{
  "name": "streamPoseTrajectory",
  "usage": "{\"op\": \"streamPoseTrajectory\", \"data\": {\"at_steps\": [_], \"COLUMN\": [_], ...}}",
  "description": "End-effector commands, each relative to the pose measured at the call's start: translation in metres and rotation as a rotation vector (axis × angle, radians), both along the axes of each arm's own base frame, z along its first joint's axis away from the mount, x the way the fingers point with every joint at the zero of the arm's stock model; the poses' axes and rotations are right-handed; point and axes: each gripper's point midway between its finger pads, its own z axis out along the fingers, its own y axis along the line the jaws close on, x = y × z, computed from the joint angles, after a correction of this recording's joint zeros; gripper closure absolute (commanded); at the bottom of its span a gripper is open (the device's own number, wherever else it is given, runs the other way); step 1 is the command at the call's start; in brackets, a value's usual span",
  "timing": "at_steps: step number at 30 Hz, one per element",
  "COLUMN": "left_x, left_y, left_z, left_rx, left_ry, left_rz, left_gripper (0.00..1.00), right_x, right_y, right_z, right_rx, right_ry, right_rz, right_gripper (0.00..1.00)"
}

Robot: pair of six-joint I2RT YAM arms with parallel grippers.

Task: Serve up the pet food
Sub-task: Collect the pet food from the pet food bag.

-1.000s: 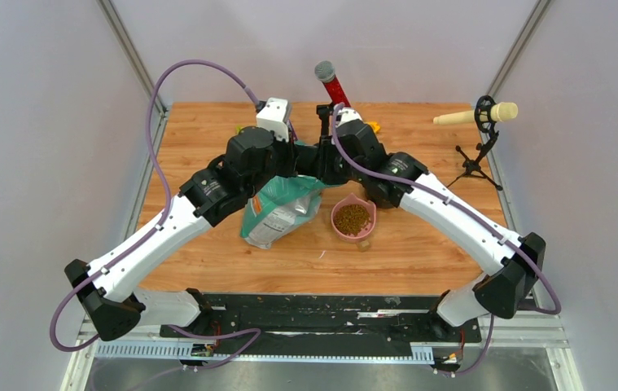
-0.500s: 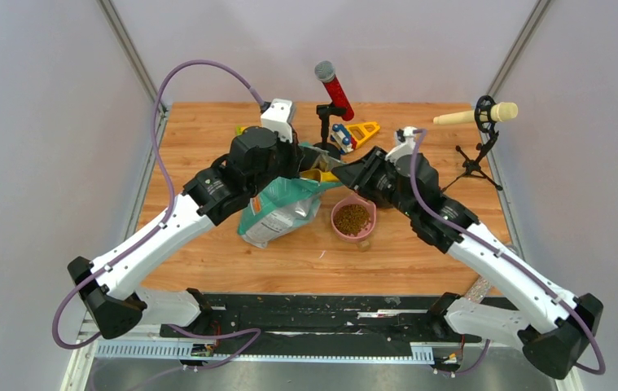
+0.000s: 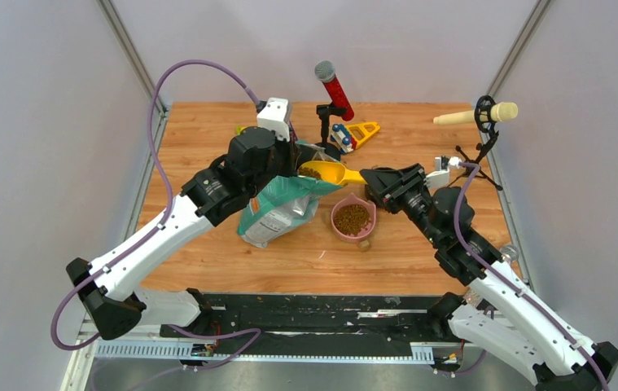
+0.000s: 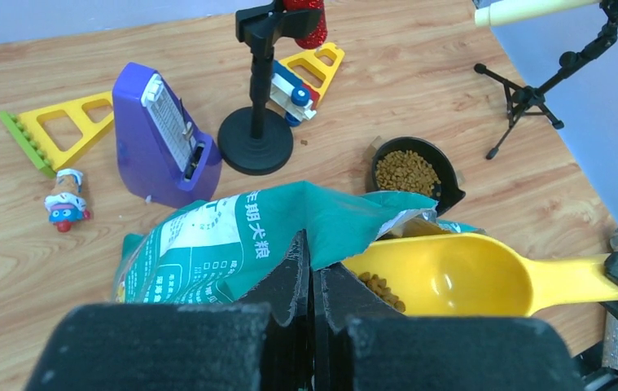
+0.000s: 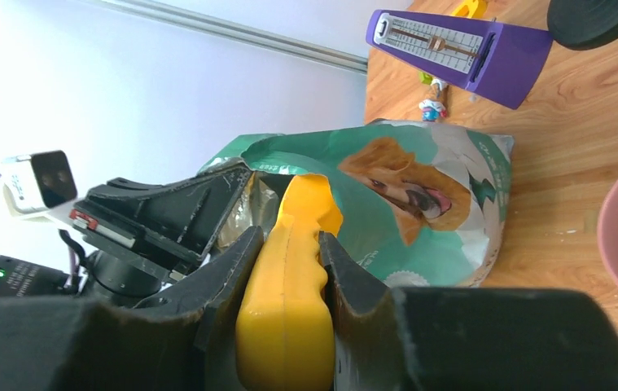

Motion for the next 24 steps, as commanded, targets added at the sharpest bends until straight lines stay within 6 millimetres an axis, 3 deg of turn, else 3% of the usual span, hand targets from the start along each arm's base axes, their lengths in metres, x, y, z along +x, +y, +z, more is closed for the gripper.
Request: {"op": "streamPoseTrajectory", "data": {"at_steps": [1,11,20,24], "left_x": [0.003,0.0,-0.003,-0.004], "left_y": [0.017,0.022,0.025,0.025], "left_z": [0.048,0.048,0.049,0.05], "left_rx": [-0.096,-0.102,-0.111,-0.113], "left_ry": [-0.116,-0.119,-0.12,-0.12], "left_rz": [0.068,0.08,0.077,0.072], "left_gripper": [1.0,1.0,1.0,1.0], "right_x": [0.004,-0.005,-0.008,-0.003], "right_y": [-0.016,-0.025,-0.038,-0.042], "right_z": [0.033,0.042,0.03,0.031], "right_rx": [0.191,0.325,0.445,0.383], "right_ry": [-0.055,-0.081,-0.062,-0.07], "right_rz": [-0.055,-0.041,-0.079,-0.115], "right_gripper": [1.0,1.0,1.0,1.0]}}
